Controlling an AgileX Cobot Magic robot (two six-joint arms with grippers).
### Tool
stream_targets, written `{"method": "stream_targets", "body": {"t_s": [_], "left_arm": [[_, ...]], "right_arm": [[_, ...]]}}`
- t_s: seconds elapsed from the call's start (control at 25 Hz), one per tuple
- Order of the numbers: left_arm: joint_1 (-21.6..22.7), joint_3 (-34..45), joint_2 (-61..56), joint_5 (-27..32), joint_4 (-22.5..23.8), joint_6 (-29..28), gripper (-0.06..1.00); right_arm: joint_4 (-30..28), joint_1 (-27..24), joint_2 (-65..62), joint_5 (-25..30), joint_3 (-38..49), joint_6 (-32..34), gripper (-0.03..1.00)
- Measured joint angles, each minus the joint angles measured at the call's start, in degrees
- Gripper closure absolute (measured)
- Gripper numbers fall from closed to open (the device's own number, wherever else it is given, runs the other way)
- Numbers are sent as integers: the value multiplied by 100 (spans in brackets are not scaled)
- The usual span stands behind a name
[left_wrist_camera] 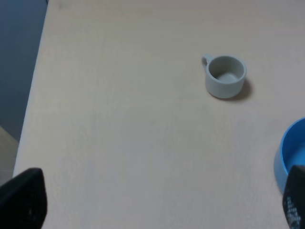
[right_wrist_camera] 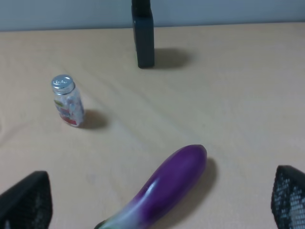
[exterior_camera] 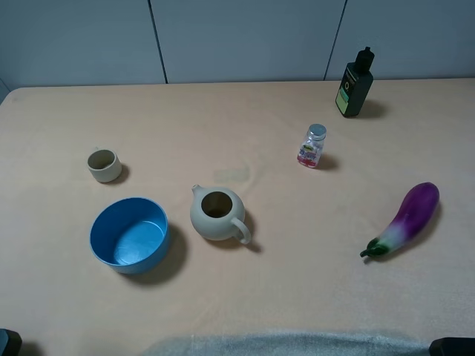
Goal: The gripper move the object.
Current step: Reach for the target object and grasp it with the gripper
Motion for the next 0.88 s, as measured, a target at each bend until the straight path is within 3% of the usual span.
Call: {"method": "stream_targets", "body": {"t_s": [0.88], "left_arm": [[0, 0, 0, 0, 0, 0, -5]], "right_arm": [[0, 0, 0, 6, 0, 0, 28]]}}
